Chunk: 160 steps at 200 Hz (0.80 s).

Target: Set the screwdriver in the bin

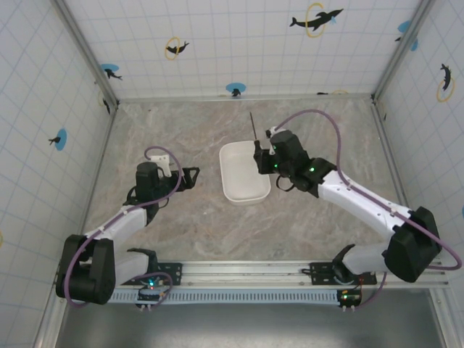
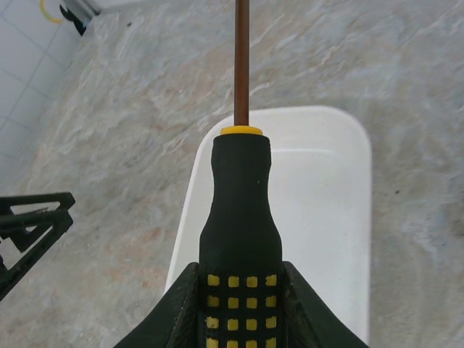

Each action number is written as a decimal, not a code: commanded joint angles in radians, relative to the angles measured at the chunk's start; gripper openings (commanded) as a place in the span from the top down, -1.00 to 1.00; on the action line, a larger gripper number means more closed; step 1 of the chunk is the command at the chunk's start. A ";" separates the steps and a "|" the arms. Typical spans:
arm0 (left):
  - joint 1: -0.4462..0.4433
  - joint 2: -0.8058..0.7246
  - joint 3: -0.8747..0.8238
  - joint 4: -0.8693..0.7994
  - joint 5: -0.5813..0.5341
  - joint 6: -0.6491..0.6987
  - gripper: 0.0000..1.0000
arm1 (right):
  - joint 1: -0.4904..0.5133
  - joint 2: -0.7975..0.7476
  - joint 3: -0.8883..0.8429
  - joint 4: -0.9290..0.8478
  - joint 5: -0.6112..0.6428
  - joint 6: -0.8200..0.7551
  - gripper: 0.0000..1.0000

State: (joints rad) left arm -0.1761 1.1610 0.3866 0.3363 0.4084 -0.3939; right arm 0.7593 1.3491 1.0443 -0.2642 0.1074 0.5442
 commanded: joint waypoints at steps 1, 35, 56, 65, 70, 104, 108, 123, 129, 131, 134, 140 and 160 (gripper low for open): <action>-0.005 -0.009 0.015 -0.023 0.016 0.003 -0.95 | 0.039 0.062 0.011 0.047 0.015 0.083 1.00; -0.007 -0.007 0.014 -0.025 0.017 0.007 -0.95 | 0.061 0.162 -0.006 0.055 0.014 0.151 1.00; -0.005 -0.007 0.013 -0.025 0.016 0.009 -0.95 | 0.070 0.219 0.000 0.033 0.021 0.170 1.00; -0.005 -0.007 0.015 -0.025 0.015 0.010 -0.95 | 0.074 0.240 0.003 0.026 0.022 0.176 1.00; -0.005 -0.006 0.015 -0.025 0.013 0.010 -0.95 | 0.076 0.253 0.005 0.024 0.024 0.179 1.00; -0.006 0.003 0.016 -0.025 0.011 0.012 -0.95 | 0.084 0.324 0.021 0.007 0.029 0.189 1.00; -0.006 0.005 0.016 -0.026 0.012 0.012 -0.95 | 0.086 0.331 0.022 0.006 0.030 0.190 1.00; -0.006 0.008 0.017 -0.026 0.011 0.013 -0.95 | 0.089 0.355 0.030 0.003 0.034 0.193 1.00; -0.007 0.008 0.017 -0.026 0.011 0.013 -0.95 | 0.089 0.366 0.035 0.000 0.037 0.195 1.00; -0.007 0.008 0.017 -0.027 0.011 0.013 -0.95 | 0.089 0.368 0.035 -0.002 0.037 0.195 1.00; -0.006 0.009 0.018 -0.026 0.010 0.013 -0.95 | 0.090 0.373 0.037 -0.003 0.037 0.195 1.00; -0.006 0.009 0.018 -0.026 0.011 0.015 -0.95 | 0.089 0.383 0.041 -0.005 0.037 0.196 1.00; -0.006 0.009 0.020 -0.028 0.007 0.014 -0.95 | 0.091 0.409 0.051 -0.006 0.041 0.198 1.00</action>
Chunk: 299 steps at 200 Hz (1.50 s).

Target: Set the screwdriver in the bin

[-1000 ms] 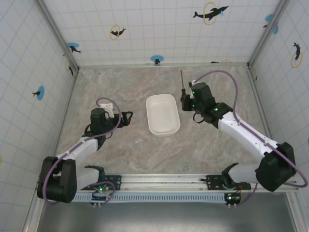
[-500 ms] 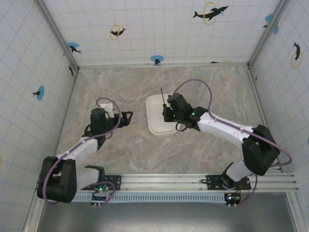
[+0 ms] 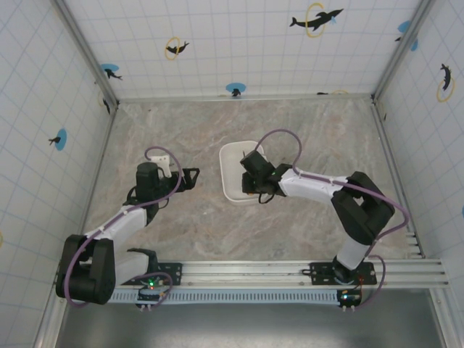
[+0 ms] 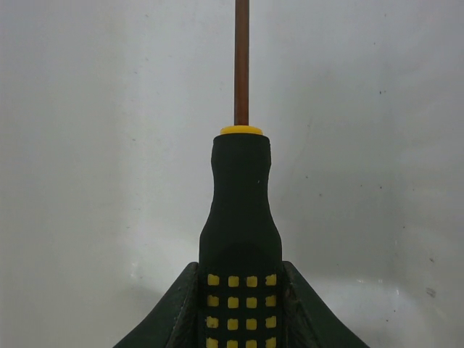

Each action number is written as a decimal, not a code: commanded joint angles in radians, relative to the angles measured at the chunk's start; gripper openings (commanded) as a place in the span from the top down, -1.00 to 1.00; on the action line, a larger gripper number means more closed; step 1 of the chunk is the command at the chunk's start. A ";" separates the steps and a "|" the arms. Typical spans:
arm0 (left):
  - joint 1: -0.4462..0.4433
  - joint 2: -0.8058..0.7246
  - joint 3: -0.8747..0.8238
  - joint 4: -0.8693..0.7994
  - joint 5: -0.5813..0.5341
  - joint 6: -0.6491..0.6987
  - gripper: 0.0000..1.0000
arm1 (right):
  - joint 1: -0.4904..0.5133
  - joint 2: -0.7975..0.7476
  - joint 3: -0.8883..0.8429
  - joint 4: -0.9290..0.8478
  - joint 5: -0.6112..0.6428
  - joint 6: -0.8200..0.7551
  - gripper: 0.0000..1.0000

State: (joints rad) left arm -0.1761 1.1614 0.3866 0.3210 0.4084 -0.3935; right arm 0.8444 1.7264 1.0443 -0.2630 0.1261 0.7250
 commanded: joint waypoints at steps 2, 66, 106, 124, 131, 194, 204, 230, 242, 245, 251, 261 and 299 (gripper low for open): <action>-0.006 0.009 0.020 -0.011 0.005 0.014 -0.95 | 0.005 0.034 0.052 -0.007 0.024 0.017 1.00; -0.005 0.000 0.009 -0.013 -0.016 0.015 -0.95 | 0.009 0.100 0.070 0.001 0.033 0.017 0.96; -0.007 -0.006 0.007 -0.014 -0.014 0.013 -0.95 | 0.010 0.128 0.078 -0.001 0.029 0.020 0.87; -0.007 -0.011 0.007 -0.016 -0.014 0.013 -0.95 | 0.010 0.135 0.079 0.001 0.026 0.021 0.77; -0.006 -0.012 0.006 -0.015 -0.014 0.013 -0.95 | 0.010 0.136 0.079 0.001 0.027 0.022 0.67; -0.006 -0.022 0.006 -0.025 -0.010 0.013 -0.95 | 0.012 0.127 0.095 -0.026 0.043 0.022 0.10; -0.007 -0.025 0.006 -0.026 -0.010 0.015 -0.95 | 0.012 0.124 0.100 -0.032 0.044 0.018 0.06; -0.005 -0.032 0.009 -0.037 -0.011 0.020 -0.95 | 0.012 0.109 0.123 -0.066 0.053 0.010 -0.02; -0.008 -0.037 0.015 -0.047 -0.011 0.024 -0.95 | 0.012 0.097 0.144 -0.098 0.059 0.003 -0.04; -0.007 -0.039 0.016 -0.049 -0.013 0.026 -0.95 | 0.012 0.094 0.150 -0.106 0.062 0.000 -0.05; -0.006 -0.042 0.019 -0.055 -0.015 0.029 -0.95 | 0.012 0.085 0.160 -0.123 0.066 -0.002 -0.06; -0.006 -0.051 0.027 -0.065 -0.019 0.035 -0.95 | 0.012 0.070 0.176 -0.155 0.075 -0.008 -0.09; -0.007 -0.082 0.087 -0.117 -0.048 0.064 -0.95 | 0.013 0.011 0.252 -0.315 0.133 -0.052 -0.24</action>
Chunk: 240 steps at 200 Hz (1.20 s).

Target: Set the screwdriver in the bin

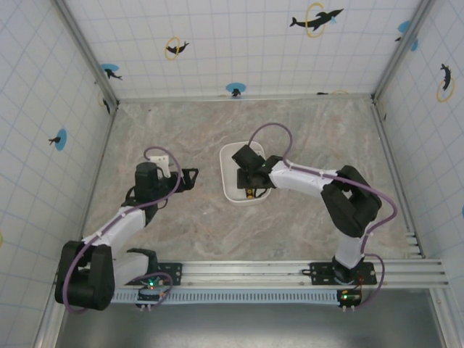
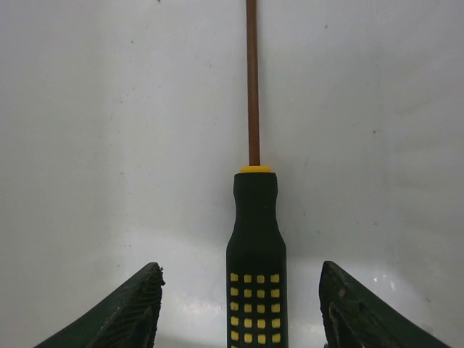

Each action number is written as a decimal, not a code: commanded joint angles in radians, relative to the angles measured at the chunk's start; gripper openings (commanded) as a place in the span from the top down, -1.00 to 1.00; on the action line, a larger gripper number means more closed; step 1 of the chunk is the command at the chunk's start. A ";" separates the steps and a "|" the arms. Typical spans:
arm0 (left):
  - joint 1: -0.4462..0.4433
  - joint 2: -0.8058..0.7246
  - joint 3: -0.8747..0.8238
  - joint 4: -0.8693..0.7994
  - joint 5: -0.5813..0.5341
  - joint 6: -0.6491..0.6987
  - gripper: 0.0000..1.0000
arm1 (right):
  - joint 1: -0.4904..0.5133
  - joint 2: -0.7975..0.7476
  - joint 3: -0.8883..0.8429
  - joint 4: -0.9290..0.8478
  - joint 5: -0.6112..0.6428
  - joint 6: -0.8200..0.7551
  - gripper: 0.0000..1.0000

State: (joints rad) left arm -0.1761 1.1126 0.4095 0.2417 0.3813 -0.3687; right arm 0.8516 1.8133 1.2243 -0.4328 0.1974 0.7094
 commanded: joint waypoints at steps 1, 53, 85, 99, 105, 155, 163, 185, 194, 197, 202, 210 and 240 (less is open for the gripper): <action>-0.007 -0.034 0.067 -0.038 -0.021 0.040 -0.95 | 0.006 -0.078 0.073 -0.151 0.064 -0.037 -0.24; -0.007 -0.060 0.153 -0.038 -0.098 0.086 -0.95 | -0.017 -0.202 0.145 -0.304 0.058 -0.279 -0.43; -0.007 -0.090 0.153 -0.004 -0.206 0.130 -0.95 | -0.092 -0.325 0.100 -0.322 0.132 -0.496 -0.47; -0.006 -0.113 0.135 0.022 -0.271 0.158 -0.95 | -0.163 -0.396 0.033 -0.267 0.126 -0.557 -0.47; -0.006 -0.123 0.129 0.030 -0.299 0.173 -0.95 | -0.201 -0.432 -0.005 -0.234 0.108 -0.573 -0.47; -0.008 -0.159 0.053 0.116 -0.541 0.288 -0.95 | -0.551 -0.712 -0.411 0.197 0.060 -0.650 -0.48; -0.004 -0.157 0.032 0.157 -0.555 0.306 -0.95 | -0.600 -0.747 -0.489 0.301 0.059 -0.651 -0.49; 0.009 -0.129 -0.011 0.248 -0.574 0.342 -0.95 | -0.699 -0.800 -0.623 0.509 0.034 -0.636 -0.50; 0.021 -0.111 -0.022 0.280 -0.574 0.350 -0.95 | -0.709 -0.808 -0.673 0.593 0.034 -0.658 -0.50; 0.027 -0.104 -0.028 0.293 -0.570 0.352 -0.95 | -0.710 -0.809 -0.685 0.617 0.040 -0.673 -0.51; 0.036 -0.095 -0.036 0.315 -0.556 0.359 -0.95 | -0.710 -0.807 -0.712 0.653 0.051 -0.693 -0.51; 0.052 -0.081 -0.053 0.356 -0.539 0.366 -0.95 | -0.712 -0.798 -0.741 0.701 0.080 -0.710 -0.51; 0.088 -0.041 -0.120 0.522 -0.474 0.396 -0.95 | -0.740 -0.740 -0.850 0.934 0.116 -0.719 -0.51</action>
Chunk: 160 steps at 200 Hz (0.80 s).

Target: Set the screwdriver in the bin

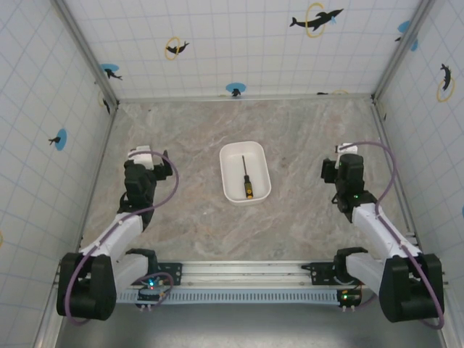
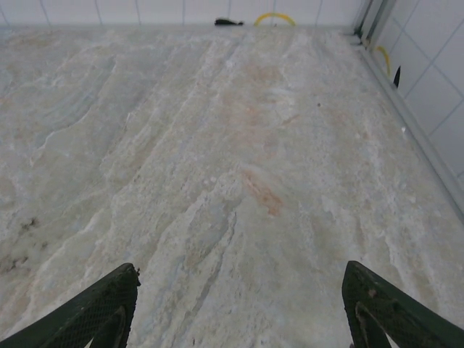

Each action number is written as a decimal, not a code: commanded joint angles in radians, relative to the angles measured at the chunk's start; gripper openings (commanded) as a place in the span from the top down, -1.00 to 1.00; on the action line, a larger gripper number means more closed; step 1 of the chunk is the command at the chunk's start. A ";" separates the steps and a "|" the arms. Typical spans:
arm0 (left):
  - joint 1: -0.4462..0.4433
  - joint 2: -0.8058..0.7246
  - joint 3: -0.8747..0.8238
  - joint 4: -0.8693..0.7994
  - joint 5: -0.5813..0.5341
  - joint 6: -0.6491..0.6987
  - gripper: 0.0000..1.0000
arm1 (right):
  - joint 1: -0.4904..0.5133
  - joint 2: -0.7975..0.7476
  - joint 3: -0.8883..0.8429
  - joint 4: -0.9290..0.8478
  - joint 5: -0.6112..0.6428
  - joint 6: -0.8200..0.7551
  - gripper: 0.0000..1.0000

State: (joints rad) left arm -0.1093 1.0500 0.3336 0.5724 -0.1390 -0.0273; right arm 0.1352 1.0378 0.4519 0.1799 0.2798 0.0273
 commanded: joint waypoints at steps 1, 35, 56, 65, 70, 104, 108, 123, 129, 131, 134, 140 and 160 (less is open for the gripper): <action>0.021 0.022 -0.046 0.198 0.047 0.056 -0.95 | -0.024 0.038 -0.085 0.328 0.033 -0.037 -0.51; 0.035 0.066 -0.074 0.287 0.090 0.070 -0.95 | -0.070 0.152 -0.186 0.626 0.022 -0.025 -0.51; 0.041 0.104 -0.097 0.355 0.099 0.084 -0.95 | -0.086 0.223 -0.202 0.747 0.002 0.002 -0.51; 0.049 0.125 -0.108 0.391 0.104 0.077 -0.95 | -0.088 0.237 -0.189 0.740 -0.013 0.012 -0.50; 0.051 0.136 -0.110 0.402 0.105 0.079 -0.95 | -0.088 0.249 -0.188 0.755 -0.026 0.013 -0.50; 0.079 0.186 -0.111 0.423 0.124 0.076 -0.95 | -0.088 0.367 -0.217 0.914 -0.037 0.016 -0.50; 0.079 0.190 -0.110 0.427 0.124 0.076 -0.95 | -0.088 0.382 -0.223 0.941 -0.035 0.018 -0.50; 0.083 0.209 -0.112 0.441 0.124 0.076 -0.95 | -0.088 0.436 -0.237 1.022 -0.030 0.021 -0.50; 0.083 0.219 -0.113 0.448 0.126 0.075 -0.95 | -0.088 0.442 -0.233 1.028 -0.028 0.019 -0.51; 0.083 0.222 -0.113 0.451 0.125 0.076 -0.95 | -0.088 0.442 -0.231 1.024 -0.028 0.020 -0.51; 0.083 0.228 -0.113 0.456 0.126 0.074 -0.95 | -0.088 0.438 -0.226 1.013 -0.026 0.020 -0.51; 0.085 0.241 -0.112 0.463 0.127 0.075 -0.95 | -0.088 0.429 -0.218 0.976 -0.024 0.024 -0.51; 0.086 0.284 -0.102 0.479 0.124 0.073 -0.95 | -0.088 0.430 -0.201 0.949 -0.022 0.025 -0.52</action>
State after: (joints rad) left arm -0.0315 1.2934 0.2287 0.9905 -0.0334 0.0299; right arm 0.0513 1.4662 0.2359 1.0603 0.2520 0.0422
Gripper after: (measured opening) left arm 0.974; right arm 0.758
